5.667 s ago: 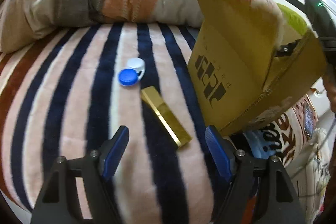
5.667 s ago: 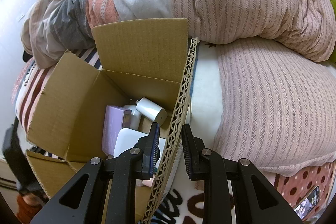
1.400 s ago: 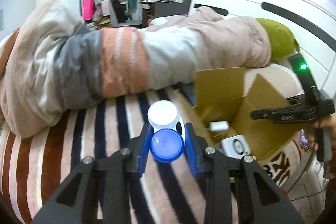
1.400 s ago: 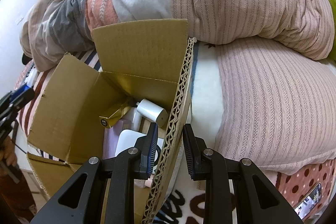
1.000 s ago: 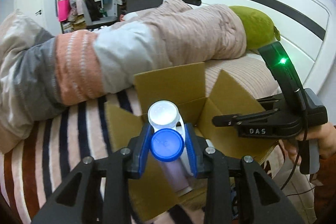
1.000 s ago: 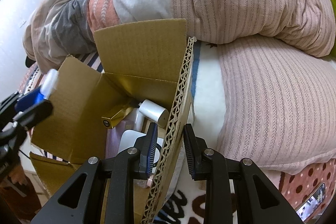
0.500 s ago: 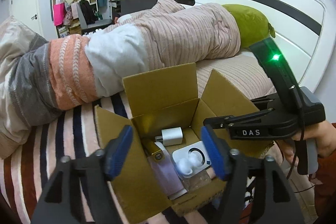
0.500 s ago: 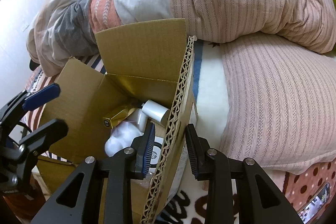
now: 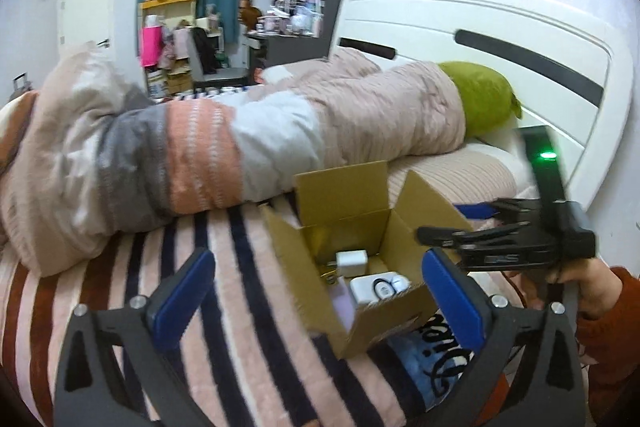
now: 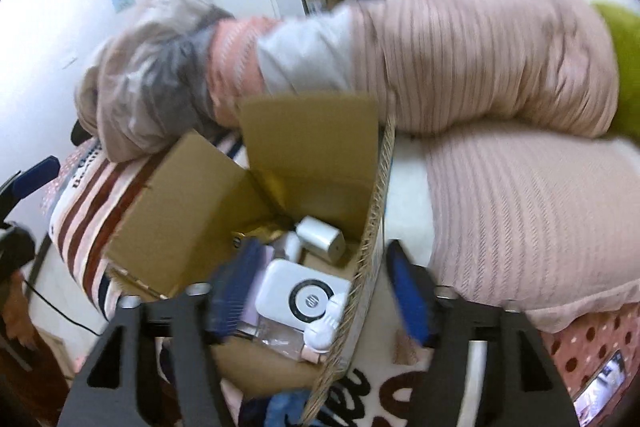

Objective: Organize rigid objects

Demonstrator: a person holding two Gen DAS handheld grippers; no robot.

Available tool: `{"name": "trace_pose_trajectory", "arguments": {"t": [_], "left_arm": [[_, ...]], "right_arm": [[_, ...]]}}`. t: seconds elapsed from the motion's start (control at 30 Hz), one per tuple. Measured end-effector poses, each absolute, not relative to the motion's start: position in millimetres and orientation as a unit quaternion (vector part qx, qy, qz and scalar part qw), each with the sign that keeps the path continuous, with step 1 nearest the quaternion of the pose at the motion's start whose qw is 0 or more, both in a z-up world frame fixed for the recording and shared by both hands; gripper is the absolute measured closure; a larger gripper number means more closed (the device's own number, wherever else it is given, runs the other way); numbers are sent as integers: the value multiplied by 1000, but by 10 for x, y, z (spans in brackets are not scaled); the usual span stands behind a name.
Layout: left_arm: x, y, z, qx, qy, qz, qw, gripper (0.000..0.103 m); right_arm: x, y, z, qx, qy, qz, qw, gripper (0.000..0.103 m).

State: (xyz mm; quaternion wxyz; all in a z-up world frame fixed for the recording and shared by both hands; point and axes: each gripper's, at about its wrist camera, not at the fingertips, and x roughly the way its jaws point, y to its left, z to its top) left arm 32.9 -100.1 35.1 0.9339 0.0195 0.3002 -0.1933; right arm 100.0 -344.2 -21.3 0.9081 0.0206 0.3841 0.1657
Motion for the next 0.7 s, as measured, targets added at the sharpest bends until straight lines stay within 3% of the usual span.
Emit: {"name": "trace_pose_trajectory", "arguments": {"t": [0.13, 0.43, 0.7], "left_arm": [[159, -773, 381, 14, 299, -153, 942, 0], [-97, -289, 321, -18, 302, -88, 949, 0], [-155, -124, 203, -30, 314, -69, 946, 0]], "right_arm": [[588, -3382, 54, 24, 307, 168, 936, 0], [-36, -2950, 232, -8, 229, 210, 951, 0], [-89, -2788, 82, -39, 267, 178, 946, 0]]}}
